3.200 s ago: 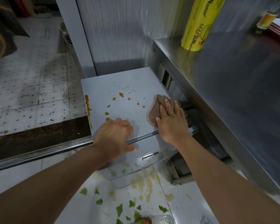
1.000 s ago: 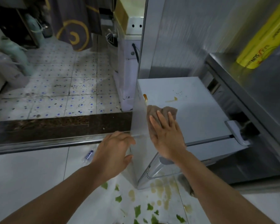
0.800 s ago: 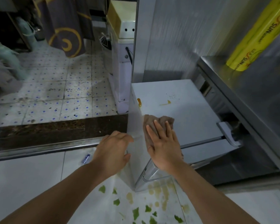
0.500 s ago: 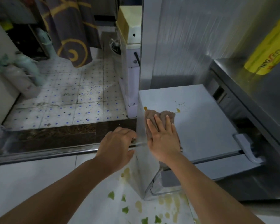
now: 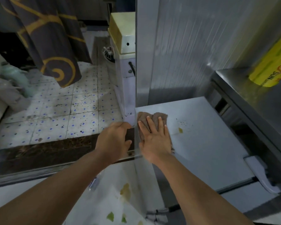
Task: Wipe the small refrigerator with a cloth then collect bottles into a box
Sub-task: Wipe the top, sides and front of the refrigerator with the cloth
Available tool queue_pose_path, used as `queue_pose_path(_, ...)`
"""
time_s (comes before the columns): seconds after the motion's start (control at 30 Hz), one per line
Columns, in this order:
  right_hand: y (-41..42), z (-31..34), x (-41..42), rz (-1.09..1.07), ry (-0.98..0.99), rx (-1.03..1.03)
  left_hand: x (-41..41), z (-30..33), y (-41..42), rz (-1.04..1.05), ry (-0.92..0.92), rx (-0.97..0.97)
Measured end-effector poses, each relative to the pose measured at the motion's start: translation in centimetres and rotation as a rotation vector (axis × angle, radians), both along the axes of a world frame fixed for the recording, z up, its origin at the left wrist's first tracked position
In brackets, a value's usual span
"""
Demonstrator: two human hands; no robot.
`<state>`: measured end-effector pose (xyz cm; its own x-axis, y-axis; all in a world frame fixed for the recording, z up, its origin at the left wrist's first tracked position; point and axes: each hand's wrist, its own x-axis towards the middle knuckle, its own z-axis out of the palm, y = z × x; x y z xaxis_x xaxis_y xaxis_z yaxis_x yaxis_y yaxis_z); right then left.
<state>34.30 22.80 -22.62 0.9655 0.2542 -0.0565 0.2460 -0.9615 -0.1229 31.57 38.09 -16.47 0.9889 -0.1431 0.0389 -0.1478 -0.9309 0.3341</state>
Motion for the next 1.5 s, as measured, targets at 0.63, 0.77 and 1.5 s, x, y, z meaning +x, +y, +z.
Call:
queue_pose_path(0.63,0.7,-0.2,5.9,-0.160,-0.048,0.051,12.6,-2.5,1.4,-0.228,0.103,-0.180)
queue_pose_path(0.77,-5.0,-0.5,9.1,-0.346,-0.051,0.011,13.3,-2.6,-0.2,-0.230,0.165,-0.146)
queue_pose_path(1.5,-8.1,-0.3,12.3,-0.412,-0.184,0.074,15.6,-3.5,-6.6,-0.255,0.188,-0.159)
